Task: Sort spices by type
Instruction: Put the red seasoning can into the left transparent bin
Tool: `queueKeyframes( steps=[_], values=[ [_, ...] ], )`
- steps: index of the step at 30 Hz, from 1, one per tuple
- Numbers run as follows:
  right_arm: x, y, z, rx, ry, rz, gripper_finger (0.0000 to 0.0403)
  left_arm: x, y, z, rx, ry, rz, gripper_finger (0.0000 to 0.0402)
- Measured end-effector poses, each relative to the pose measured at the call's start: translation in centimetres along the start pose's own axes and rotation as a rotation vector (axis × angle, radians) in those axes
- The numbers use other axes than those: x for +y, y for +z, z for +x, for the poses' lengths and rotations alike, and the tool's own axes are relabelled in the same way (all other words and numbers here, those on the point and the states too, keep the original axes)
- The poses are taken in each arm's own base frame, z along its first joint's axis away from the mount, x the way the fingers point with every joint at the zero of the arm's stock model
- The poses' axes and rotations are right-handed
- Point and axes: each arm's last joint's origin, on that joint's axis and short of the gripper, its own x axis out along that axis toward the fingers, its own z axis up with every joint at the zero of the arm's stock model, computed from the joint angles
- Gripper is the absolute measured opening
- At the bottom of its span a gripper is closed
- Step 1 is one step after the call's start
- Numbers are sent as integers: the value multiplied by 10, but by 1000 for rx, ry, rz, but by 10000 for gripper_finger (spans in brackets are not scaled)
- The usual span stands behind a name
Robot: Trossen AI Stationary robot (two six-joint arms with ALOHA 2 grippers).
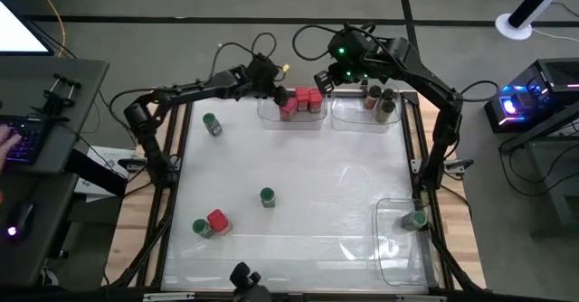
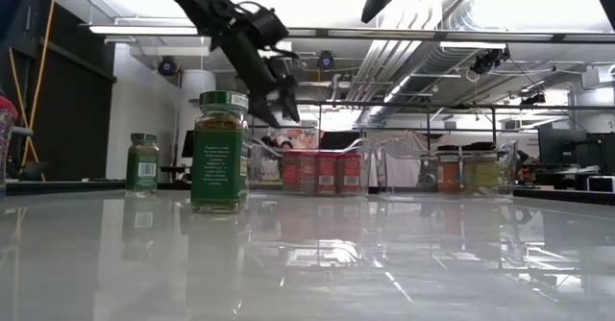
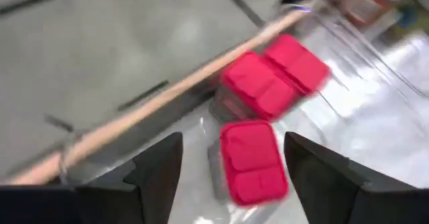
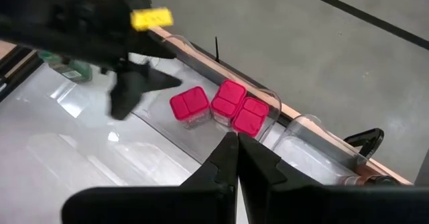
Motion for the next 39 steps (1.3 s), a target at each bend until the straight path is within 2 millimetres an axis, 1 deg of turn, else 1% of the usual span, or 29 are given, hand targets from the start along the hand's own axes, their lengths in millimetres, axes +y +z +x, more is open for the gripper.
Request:
queueKeyframes(
  steps=[2, 4, 7, 8, 9, 11, 13, 18, 23, 27, 33, 39],
  values=[
    [0, 0, 0, -4, -1, 0, 0, -2, 1, -12, 14, -61, 113, 213],
    [0, 1, 0, -8, -7, 0, 0, -6, -5, -19, 56, -122, 239, 160],
    [0, 1, 0, -13, -15, 0, 0, -9, -22, -13, 168, -171, 428, 43],
    [0, 1, 0, -14, -17, 0, 0, -10, -29, -8, 196, -191, 467, 23],
    [0, 1, 0, -15, -19, -8, 0, -11, -33, -4, 203, -210, 498, 16],
    [0, 1, 0, -15, -20, -17, 0, -11, -39, 5, 210, -228, 555, 9],
    [0, 1, 0, -15, -20, -18, 0, -11, -42, 13, 211, -229, 576, 2],
    [0, 1, 0, -15, -19, -5, 0, -13, -39, 26, 145, -246, 640, 0],
    [0, 1, 0, -14, -19, 8, 0, -11, -49, 43, 184, -261, 740, 0],
    [0, 1, 0, -14, -19, 11, 0, -10, -54, 54, 197, -255, 756, 0],
    [0, 1, 0, -15, -18, 12, 0, -10, -54, 63, 164, -207, 755, 0],
    [0, 1, 0, -15, -18, 21, 0, -13, -44, 64, 65, -185, 755, 0]
  ],
)
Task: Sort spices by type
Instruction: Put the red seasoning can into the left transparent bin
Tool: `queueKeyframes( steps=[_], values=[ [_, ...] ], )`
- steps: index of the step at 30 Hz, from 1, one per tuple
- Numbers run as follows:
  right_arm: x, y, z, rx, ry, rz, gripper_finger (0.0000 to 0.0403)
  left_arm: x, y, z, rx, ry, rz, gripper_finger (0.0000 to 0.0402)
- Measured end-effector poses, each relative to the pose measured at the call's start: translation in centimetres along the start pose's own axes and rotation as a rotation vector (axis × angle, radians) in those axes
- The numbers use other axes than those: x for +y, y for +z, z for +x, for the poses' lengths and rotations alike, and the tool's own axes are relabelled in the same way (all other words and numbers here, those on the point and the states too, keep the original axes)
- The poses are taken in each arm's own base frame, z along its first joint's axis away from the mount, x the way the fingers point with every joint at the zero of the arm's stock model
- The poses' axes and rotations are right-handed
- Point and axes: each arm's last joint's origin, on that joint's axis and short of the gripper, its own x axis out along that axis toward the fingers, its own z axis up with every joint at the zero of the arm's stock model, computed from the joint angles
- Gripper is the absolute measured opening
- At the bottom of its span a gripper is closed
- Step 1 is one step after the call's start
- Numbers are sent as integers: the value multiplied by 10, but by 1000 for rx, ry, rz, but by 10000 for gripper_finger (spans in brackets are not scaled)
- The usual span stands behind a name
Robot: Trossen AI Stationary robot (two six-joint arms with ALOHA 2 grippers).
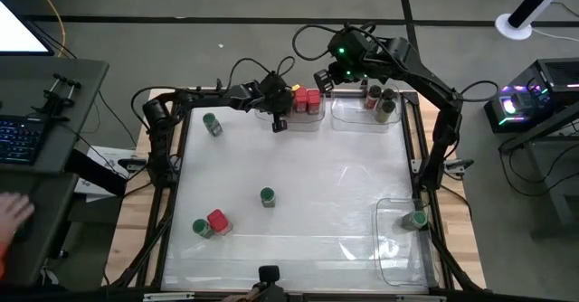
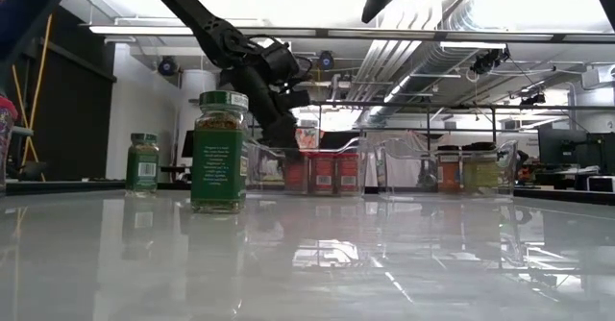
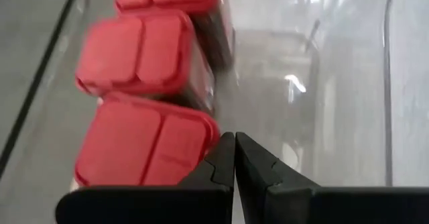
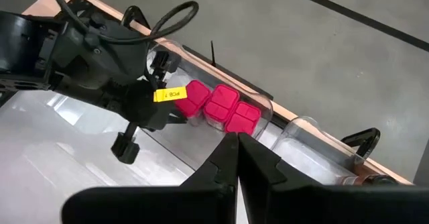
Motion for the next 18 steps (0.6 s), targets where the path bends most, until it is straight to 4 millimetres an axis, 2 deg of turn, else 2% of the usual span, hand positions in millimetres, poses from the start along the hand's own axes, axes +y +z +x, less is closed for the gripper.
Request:
queueKeyframes(
  steps=[9, 11, 15, 18],
  values=[
    [0, 0, 0, 0, 0, 6, 0, 5, 15, -3, -135, 64, 10, 0],
    [0, 0, 0, 0, 0, 6, 0, 5, 17, -10, -106, 49, 9, 0],
    [0, 0, 0, 0, 0, 6, 0, 6, 23, -41, -89, 41, 7, 0],
    [0, 0, 0, -4, -8, -6, 0, 15, 18, -53, -38, 93, -24, 0]
  ],
)
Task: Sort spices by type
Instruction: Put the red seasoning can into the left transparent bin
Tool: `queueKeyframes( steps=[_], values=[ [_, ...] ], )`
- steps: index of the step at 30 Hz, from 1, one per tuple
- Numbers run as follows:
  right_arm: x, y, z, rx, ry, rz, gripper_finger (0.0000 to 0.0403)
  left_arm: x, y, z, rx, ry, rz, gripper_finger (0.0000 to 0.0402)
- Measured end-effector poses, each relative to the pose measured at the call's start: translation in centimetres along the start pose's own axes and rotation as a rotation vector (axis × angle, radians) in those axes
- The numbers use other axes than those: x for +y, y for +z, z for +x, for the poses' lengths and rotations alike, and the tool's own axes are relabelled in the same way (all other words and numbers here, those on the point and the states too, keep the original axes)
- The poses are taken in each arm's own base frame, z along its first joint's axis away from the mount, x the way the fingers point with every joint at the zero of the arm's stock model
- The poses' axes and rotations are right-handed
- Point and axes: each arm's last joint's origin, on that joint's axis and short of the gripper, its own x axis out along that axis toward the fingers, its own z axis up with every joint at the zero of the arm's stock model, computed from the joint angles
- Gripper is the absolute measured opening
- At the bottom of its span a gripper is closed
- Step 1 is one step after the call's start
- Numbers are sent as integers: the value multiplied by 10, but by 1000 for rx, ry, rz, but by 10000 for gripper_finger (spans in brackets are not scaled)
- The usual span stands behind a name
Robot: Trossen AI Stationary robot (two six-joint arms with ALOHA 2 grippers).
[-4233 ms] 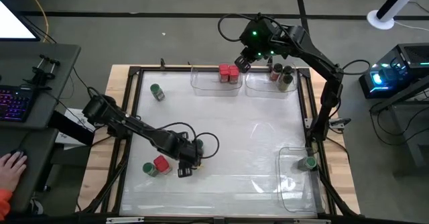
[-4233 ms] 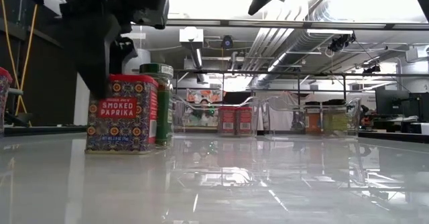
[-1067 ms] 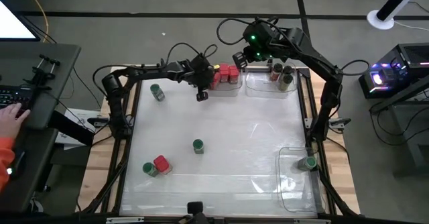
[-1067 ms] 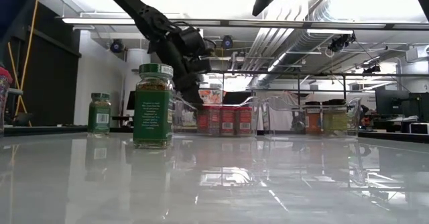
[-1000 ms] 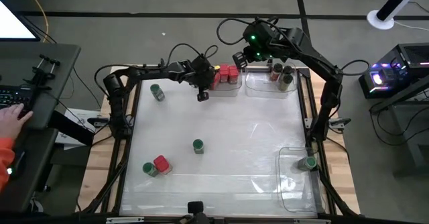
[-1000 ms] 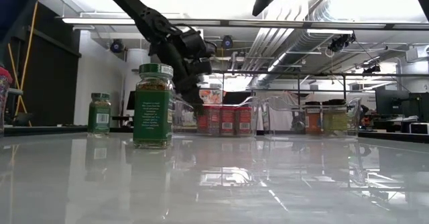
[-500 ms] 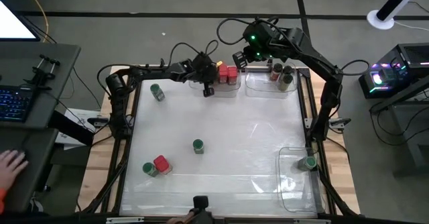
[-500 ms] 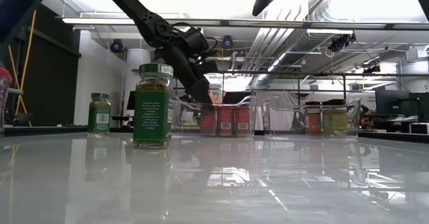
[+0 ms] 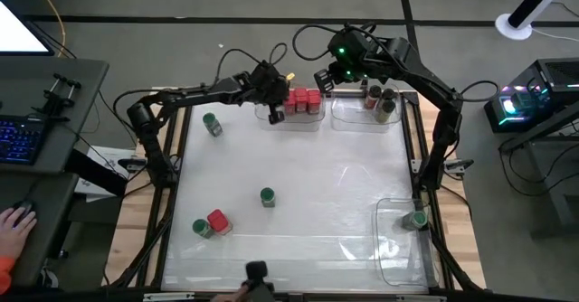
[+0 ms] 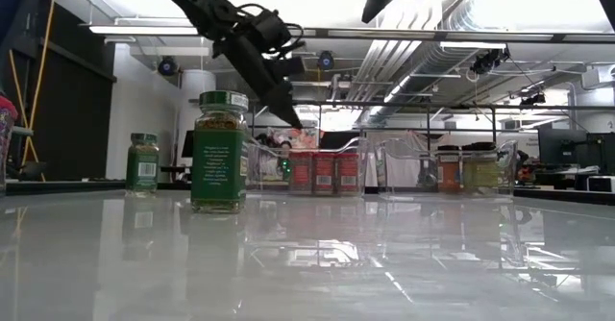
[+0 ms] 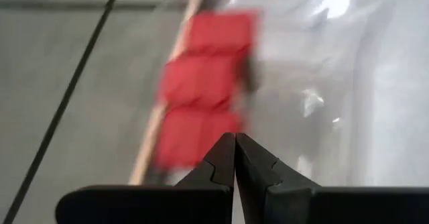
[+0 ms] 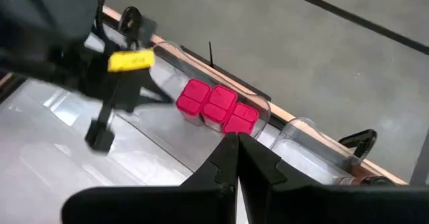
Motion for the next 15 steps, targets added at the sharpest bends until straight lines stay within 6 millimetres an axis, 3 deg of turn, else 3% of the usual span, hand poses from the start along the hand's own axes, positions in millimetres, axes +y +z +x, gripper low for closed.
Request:
queueKeyframes(
  steps=[6, 10, 15],
  values=[
    [0, 0, 0, -3, -4, -4, 0, 28, -27, 9, 109, 36, -163, 0],
    [0, 0, 0, -2, -4, 1, 0, 29, -41, 24, 152, -49, -222, 0],
    [1, -1, -1, -1, 0, 10, 0, 21, -44, 41, 160, -63, -217, 0]
  ],
)
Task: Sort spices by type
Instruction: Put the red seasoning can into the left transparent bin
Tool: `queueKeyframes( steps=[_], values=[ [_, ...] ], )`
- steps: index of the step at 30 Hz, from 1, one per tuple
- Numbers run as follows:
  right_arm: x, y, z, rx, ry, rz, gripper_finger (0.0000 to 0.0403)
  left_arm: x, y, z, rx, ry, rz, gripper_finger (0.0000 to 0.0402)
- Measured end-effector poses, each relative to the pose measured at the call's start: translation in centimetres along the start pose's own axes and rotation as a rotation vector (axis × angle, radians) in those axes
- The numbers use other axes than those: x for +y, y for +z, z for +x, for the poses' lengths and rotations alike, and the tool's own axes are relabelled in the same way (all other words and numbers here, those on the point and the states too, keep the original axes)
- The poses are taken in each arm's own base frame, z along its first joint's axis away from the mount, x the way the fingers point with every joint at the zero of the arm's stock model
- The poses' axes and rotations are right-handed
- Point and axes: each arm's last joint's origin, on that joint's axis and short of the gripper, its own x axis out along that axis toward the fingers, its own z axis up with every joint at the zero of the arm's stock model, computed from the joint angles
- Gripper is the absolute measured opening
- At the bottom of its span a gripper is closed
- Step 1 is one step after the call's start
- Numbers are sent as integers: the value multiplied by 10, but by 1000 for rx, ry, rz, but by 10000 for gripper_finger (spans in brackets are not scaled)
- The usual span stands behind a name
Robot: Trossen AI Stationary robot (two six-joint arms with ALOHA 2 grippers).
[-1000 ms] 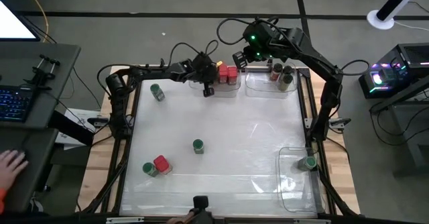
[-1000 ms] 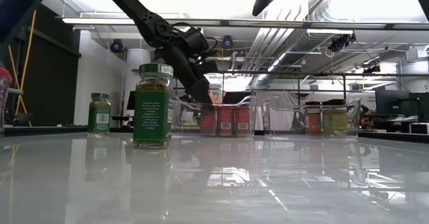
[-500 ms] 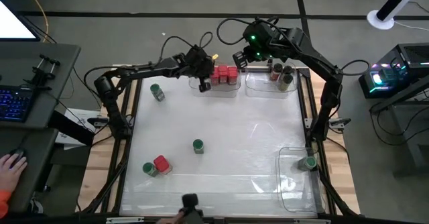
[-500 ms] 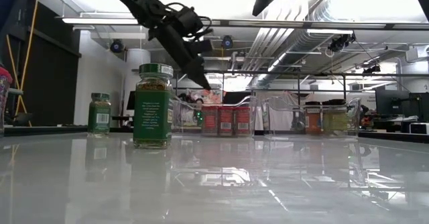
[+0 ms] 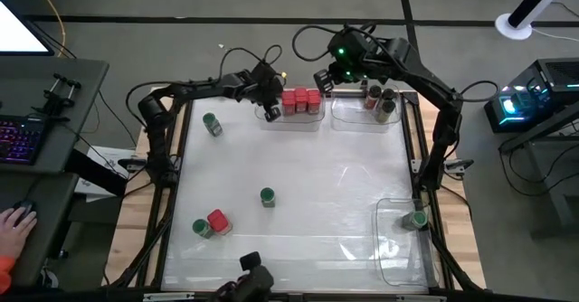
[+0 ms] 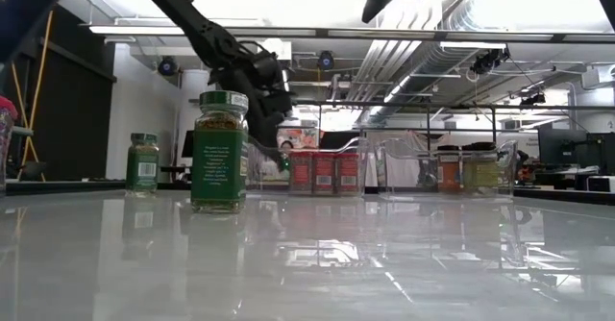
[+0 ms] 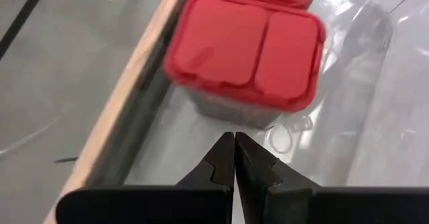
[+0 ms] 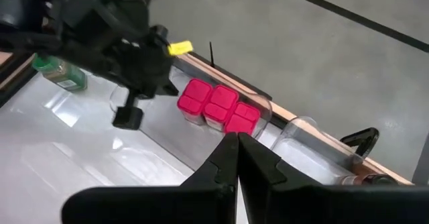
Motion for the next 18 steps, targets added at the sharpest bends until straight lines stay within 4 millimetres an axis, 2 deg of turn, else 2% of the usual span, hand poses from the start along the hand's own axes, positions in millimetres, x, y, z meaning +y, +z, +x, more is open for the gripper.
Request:
queueKeyframes(
  steps=[11, 18],
  values=[
    [12, -7, -5, 7, 26, -30, 0, -6, 8, 23, -100, 52, 28, 0],
    [18, -10, -7, 9, 40, -25, 0, -5, 12, 23, -130, 111, 23, 0]
  ],
)
